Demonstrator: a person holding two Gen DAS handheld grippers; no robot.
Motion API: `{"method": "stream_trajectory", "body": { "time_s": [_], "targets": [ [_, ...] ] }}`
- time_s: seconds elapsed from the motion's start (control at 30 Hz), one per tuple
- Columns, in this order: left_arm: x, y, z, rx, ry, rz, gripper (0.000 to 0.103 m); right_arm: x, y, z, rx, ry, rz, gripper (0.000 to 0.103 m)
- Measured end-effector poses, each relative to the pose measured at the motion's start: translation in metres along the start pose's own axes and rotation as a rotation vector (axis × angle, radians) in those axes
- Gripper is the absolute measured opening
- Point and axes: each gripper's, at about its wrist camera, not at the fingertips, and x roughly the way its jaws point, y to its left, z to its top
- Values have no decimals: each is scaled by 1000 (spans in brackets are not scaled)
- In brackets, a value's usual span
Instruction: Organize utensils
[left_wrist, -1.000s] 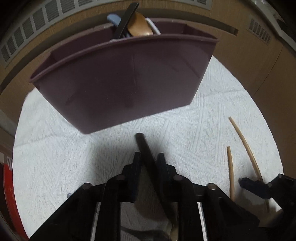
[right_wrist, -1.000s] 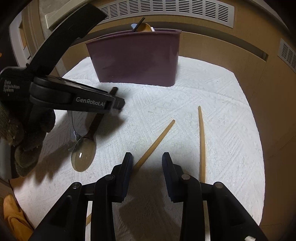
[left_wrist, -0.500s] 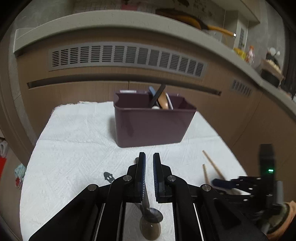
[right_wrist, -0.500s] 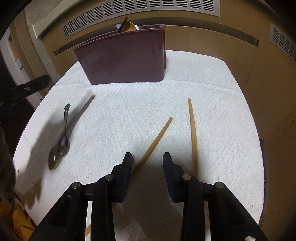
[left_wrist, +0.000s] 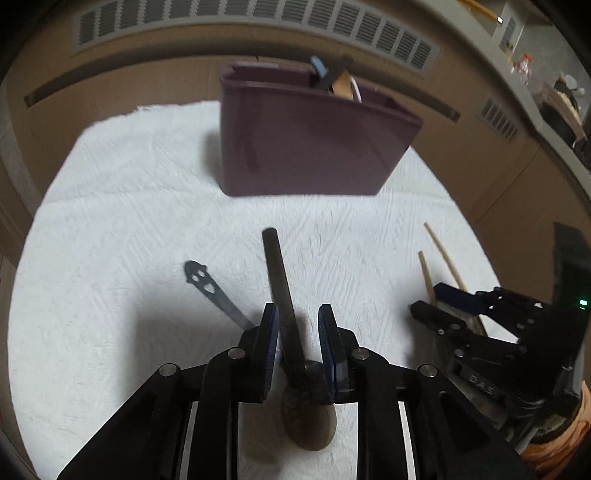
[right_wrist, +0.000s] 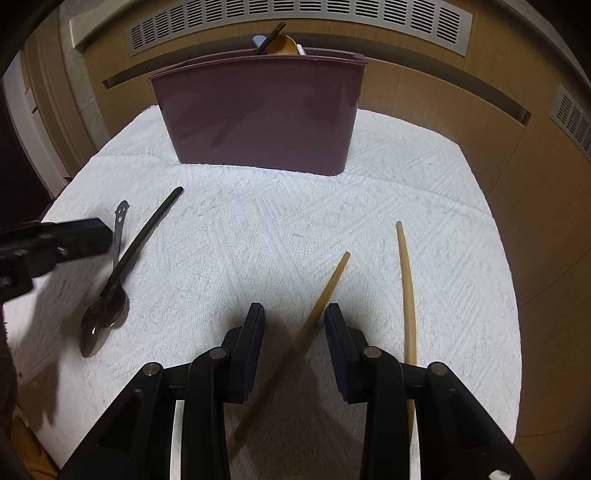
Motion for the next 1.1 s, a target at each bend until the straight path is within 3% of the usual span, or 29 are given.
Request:
{"method": "stream_trajectory", "body": {
  "time_s": [0.27, 0.37, 0.43, 0.53, 0.63, 0.8, 0.87, 1.0, 1.07, 1.1],
  "targets": [
    [32, -16, 14, 55, 77, 135, 26, -6, -4, -12, -9, -53, 18, 32],
    [38, -27, 17, 95, 102, 149, 42, -8, -6, -16, -9, -71, 29, 33],
    [43, -36, 18, 129, 123, 133, 64, -8, -8, -17, -2, -76, 42, 33],
    [48, -48, 16, 171, 138, 142, 77, -9, -11, -18, 10, -81, 61, 33],
    [51, -48, 19, 151, 159, 106, 88, -11, -12, -19, 17, -85, 72, 33],
    [52, -44, 27, 97, 181, 64, 90, -12, -14, -19, 28, -87, 83, 33],
    [48, -39, 30, 69, 179, 53, 88, -12, -15, -19, 27, -86, 82, 32],
    [40, -26, 34, 41, 126, 117, 50, -12, -16, -19, 26, -84, 80, 32],
    [39, -20, 34, 34, 108, 120, 35, -13, -16, -20, 23, -82, 77, 33],
    [38, -18, 35, 35, 96, 129, 21, -13, -15, -19, 22, -80, 75, 32]
  ]
}}
